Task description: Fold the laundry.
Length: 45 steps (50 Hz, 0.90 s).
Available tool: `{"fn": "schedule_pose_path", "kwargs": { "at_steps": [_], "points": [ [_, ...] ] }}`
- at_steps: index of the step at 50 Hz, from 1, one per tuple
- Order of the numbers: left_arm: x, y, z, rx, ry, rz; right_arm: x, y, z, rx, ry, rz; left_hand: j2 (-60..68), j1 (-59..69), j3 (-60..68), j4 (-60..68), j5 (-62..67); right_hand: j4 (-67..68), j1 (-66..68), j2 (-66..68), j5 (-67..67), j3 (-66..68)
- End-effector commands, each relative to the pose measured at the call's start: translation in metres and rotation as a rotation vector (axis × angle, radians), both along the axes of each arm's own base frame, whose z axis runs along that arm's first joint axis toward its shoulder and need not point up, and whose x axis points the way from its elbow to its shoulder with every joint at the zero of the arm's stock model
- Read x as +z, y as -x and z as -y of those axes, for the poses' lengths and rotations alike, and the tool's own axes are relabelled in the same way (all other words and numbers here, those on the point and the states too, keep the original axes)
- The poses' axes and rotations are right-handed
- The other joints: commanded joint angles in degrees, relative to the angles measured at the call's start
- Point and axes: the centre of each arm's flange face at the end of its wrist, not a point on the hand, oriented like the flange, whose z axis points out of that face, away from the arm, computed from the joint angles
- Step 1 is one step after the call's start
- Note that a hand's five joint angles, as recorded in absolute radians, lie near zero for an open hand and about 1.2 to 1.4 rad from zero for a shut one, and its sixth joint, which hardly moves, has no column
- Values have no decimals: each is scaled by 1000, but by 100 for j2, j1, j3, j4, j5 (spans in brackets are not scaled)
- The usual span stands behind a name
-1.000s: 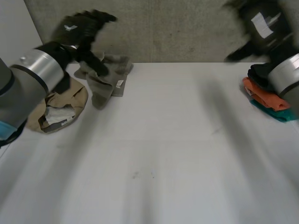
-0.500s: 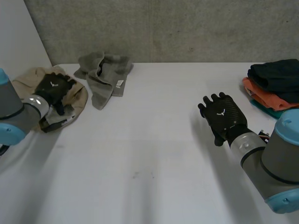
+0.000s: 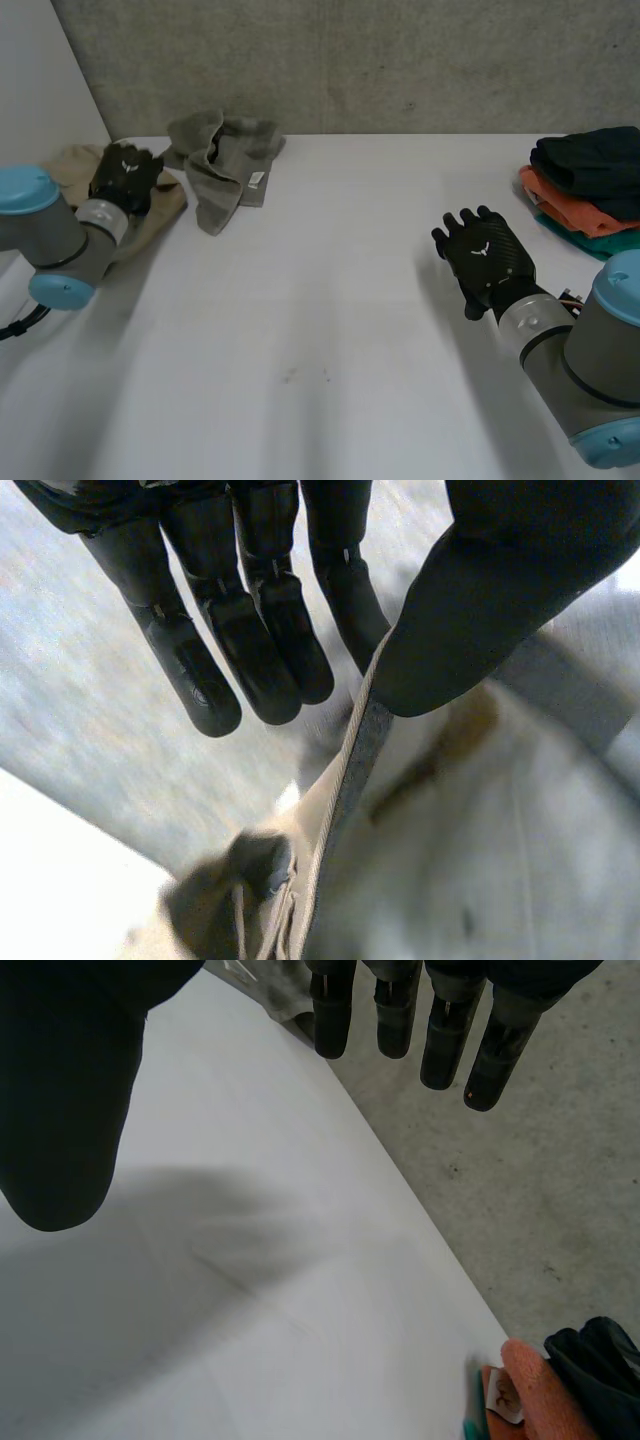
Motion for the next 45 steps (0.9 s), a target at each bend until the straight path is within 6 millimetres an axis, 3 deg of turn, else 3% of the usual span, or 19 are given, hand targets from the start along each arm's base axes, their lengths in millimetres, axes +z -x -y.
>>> {"fn": "schedule_pose_path", "kwargs": {
  "at_steps": [1,6,8,11,15,17,21,22,24,26,32,39,41,45],
  "points": [
    [64,72,-84,-170,8,-268,8,4,7,-34,31,7,1163,1438,1206,1157,1360,-365,-161,-266,-345,-236],
    [77,145,-166,-410,-132,-456,18,20,24,-157,72,17,1163,1438,1206,1157,1360,-365,-161,-266,-345,-236],
    [75,171,-190,-485,-173,-500,22,23,28,-188,76,28,1163,1438,1206,1157,1360,-365,-161,-266,-345,-236],
    [55,194,-200,-522,-231,-508,23,25,30,-204,74,45,1163,1438,1206,1157,1360,-365,-161,-266,-345,-236],
    [39,218,-223,-580,-303,-477,24,24,30,-206,59,75,-4302,-4028,-4260,-4309,-4105,-365,-161,-266,-345,-236],
    [41,219,-226,-586,-313,-477,23,24,30,-208,50,88,-5837,-5562,-5794,-5843,-5640,-365,-161,-266,-345,-236],
    [55,216,-225,-572,-291,-498,24,24,29,-207,23,138,-5837,-5562,-5794,-5843,-5640,-365,-161,-266,-345,-236],
    [70,211,-222,-568,-263,-508,23,24,28,-207,14,144,-5837,-5562,-5794,-5843,-5640,-365,-161,-266,-345,-236],
    [81,199,-213,-542,-233,-507,25,23,26,-202,-4,153,-5837,-5562,-5794,-5843,-5640,-365,-161,-266,-345,-236],
    [91,171,-191,-467,-208,-512,31,22,20,-180,-38,159,-5837,-5562,-5794,-5843,-5640,-365,-161,-266,-345,-236],
    [113,113,-157,-312,-167,-509,35,16,5,-115,-187,181,-5816,-5541,-5773,-5822,-5619,-365,-161,-266,-345,-236],
    [101,39,-111,-80,-175,-418,60,-20,-2,-8,-262,376,-5799,-5524,-5756,-5805,-5602,-365,-161,-266,-345,-236],
    [94,18,-101,-17,-181,-386,46,-31,6,-3,-319,415,-5782,-5507,-5739,-5788,-5585,-365,-161,-266,-345,-236],
    [82,2,-97,17,-213,-367,23,-54,17,10,-388,444,-5782,-5507,-5739,-5788,-5585,-365,-161,-266,-345,-236]
  ]
}}
